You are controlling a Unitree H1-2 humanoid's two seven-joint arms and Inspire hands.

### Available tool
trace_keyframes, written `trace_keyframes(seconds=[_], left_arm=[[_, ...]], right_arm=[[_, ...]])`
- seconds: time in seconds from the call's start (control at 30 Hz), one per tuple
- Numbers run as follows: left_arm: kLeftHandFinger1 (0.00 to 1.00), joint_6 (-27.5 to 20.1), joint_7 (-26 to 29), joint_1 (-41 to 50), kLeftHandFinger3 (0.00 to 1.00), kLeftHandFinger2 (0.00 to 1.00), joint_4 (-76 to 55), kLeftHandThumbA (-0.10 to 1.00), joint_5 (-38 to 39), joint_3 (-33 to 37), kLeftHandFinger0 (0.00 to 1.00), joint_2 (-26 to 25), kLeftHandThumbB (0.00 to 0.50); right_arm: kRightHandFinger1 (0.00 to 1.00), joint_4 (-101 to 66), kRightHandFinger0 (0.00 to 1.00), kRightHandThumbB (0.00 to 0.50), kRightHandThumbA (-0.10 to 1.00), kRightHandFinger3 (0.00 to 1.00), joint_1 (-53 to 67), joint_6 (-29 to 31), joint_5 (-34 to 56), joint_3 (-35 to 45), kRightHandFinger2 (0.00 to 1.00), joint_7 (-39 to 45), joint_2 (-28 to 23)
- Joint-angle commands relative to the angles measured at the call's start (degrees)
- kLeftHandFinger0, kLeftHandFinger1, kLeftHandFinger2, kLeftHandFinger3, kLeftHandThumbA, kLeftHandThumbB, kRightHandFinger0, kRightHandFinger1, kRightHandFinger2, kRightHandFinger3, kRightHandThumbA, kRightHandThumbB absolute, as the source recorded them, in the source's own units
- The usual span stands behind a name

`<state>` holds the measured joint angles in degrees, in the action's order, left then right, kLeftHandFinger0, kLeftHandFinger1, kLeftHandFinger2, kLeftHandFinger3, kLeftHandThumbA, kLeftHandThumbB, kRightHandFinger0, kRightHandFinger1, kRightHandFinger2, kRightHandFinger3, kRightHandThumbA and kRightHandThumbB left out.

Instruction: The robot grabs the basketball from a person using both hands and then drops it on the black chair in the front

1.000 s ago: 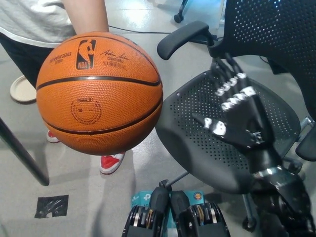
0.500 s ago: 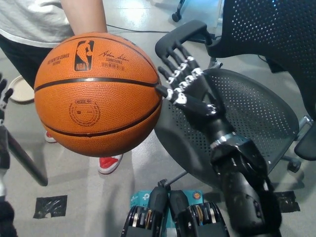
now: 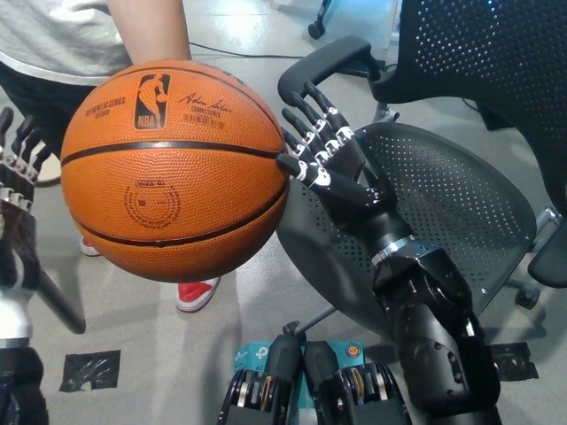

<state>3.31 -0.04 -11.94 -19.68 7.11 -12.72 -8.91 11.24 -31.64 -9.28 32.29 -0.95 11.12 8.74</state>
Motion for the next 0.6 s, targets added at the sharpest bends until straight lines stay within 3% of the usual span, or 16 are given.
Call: trace_keyframes(seconds=[0.0,0.27,0.3,0.37,0.5,0.57], left_arm=[[1.0,1.3,0.66,-1.84,1.0,1.0,-2.02,1.0,-0.88,1.16,1.0,0.3,0.18],[1.0,3.75,0.53,-2.59,1.0,1.0,-1.46,1.0,-5.29,6.21,1.0,2.11,0.252],[1.0,3.95,0.77,-2.68,1.0,1.0,-1.17,1.0,-6.87,7.01,1.0,2.25,0.231],[1.0,4.36,1.0,-3.02,1.0,1.0,-0.69,1.0,-8.94,8.3,1.0,2.37,0.233],[1.0,4.0,2.06,-4.03,1.0,1.0,0.97,1.0,-11.9,10.78,1.0,3.65,0.214],[1.0,3.25,2.26,-4.63,1.0,1.0,2.24,1.0,-12.08,11.86,1.0,4.79,0.206]], right_arm=[[1.0,-2.26,1.0,0.444,1.0,1.0,-2.39,0.39,0.83,0.3,1.0,1.89,1.67],[1.0,-1.61,1.0,0.443,1.0,1.0,-1.78,1.45,-0.77,-1.17,1.0,2.47,3.36],[1.0,-0.97,1.0,0.446,1.0,1.0,-1.79,2.02,-1.2,-1.44,1.0,2.6,3.71],[1.0,0.0,1.0,0.457,1.0,1.0,-1.97,2.7,-1.89,-1.73,1.0,2.53,4.32],[1.0,2.73,1.0,0.392,1.0,1.0,-1.96,6.55,-7.43,-4.42,1.0,1.18,6.03],[1.0,4.44,1.0,0.386,1.0,1.0,-2.07,8.69,-9.92,-5.63,1.0,0.21,7.45]])
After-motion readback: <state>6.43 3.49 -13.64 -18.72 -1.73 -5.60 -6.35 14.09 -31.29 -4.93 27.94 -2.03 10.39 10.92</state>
